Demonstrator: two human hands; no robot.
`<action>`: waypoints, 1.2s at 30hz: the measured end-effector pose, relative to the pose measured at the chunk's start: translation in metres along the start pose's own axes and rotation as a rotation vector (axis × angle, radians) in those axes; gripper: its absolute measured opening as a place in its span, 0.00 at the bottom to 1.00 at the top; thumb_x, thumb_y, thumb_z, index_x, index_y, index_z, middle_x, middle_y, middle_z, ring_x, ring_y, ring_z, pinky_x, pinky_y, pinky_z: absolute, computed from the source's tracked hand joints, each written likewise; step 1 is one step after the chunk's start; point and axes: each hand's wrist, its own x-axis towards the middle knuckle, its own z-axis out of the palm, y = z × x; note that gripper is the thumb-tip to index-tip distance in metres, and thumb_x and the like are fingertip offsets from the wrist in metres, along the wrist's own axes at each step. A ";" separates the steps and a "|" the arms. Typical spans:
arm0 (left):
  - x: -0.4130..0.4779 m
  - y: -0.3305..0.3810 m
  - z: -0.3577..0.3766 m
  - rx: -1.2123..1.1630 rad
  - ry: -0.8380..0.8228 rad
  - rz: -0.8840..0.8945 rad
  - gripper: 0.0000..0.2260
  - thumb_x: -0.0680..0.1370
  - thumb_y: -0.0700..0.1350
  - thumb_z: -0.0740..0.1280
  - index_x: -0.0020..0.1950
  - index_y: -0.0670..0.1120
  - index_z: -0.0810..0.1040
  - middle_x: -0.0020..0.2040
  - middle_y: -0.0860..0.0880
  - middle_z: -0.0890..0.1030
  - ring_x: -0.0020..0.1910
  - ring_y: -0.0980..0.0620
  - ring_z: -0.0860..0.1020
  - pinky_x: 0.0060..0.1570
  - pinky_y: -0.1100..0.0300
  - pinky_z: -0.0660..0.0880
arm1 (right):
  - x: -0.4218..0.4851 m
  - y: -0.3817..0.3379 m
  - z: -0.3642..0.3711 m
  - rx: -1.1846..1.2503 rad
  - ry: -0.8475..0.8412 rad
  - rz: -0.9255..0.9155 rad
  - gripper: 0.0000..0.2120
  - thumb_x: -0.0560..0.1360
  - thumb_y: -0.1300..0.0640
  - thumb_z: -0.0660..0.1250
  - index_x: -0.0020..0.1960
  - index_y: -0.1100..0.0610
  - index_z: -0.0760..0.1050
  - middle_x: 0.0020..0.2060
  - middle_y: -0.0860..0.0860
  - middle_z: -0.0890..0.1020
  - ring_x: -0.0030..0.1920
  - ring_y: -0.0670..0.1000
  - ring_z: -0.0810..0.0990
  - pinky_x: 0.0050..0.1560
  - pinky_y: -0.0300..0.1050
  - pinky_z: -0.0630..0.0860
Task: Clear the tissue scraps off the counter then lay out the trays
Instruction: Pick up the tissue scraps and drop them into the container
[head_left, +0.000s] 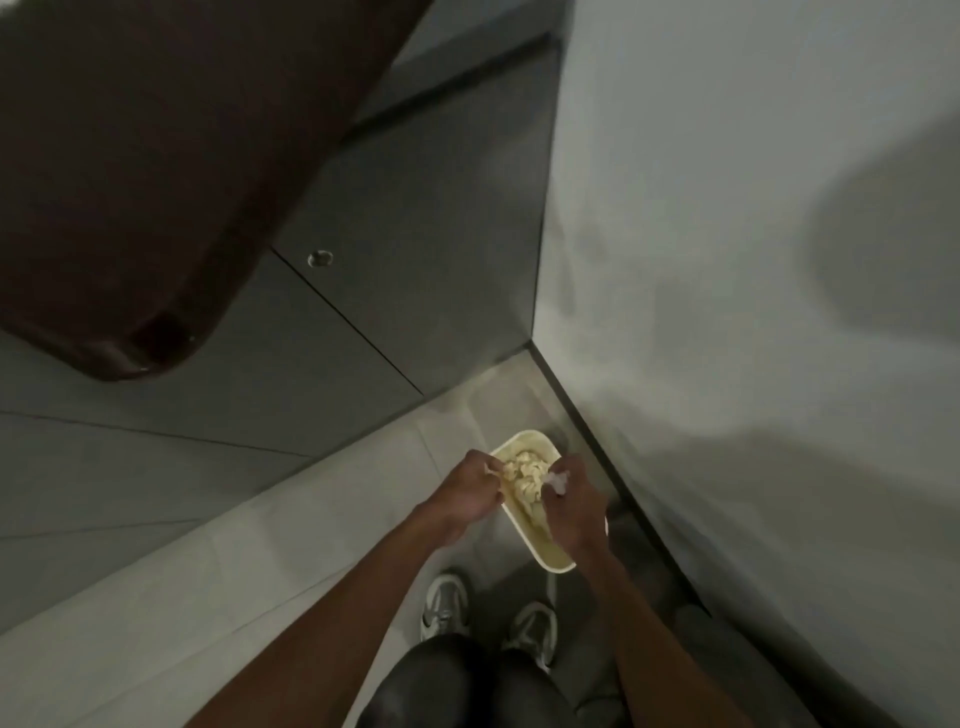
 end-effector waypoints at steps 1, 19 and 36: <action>0.014 -0.013 -0.001 -0.013 -0.002 -0.009 0.09 0.83 0.36 0.59 0.61 0.46 0.71 0.48 0.44 0.78 0.41 0.52 0.78 0.42 0.60 0.78 | 0.009 0.013 0.012 -0.024 0.000 -0.013 0.12 0.78 0.62 0.70 0.59 0.56 0.74 0.51 0.53 0.84 0.53 0.61 0.84 0.55 0.48 0.76; 0.128 -0.061 0.044 0.519 0.136 0.148 0.15 0.78 0.45 0.74 0.62 0.41 0.82 0.58 0.41 0.83 0.55 0.42 0.83 0.57 0.49 0.81 | 0.067 0.095 0.047 -0.151 -0.041 -0.001 0.15 0.77 0.59 0.70 0.63 0.57 0.78 0.55 0.55 0.87 0.55 0.58 0.86 0.62 0.55 0.80; -0.104 0.010 -0.046 0.673 0.192 0.267 0.26 0.85 0.53 0.60 0.82 0.50 0.60 0.79 0.45 0.65 0.76 0.42 0.67 0.71 0.48 0.69 | -0.111 -0.093 -0.081 -0.146 0.017 -0.232 0.16 0.81 0.54 0.67 0.68 0.52 0.76 0.61 0.51 0.84 0.57 0.54 0.84 0.59 0.50 0.80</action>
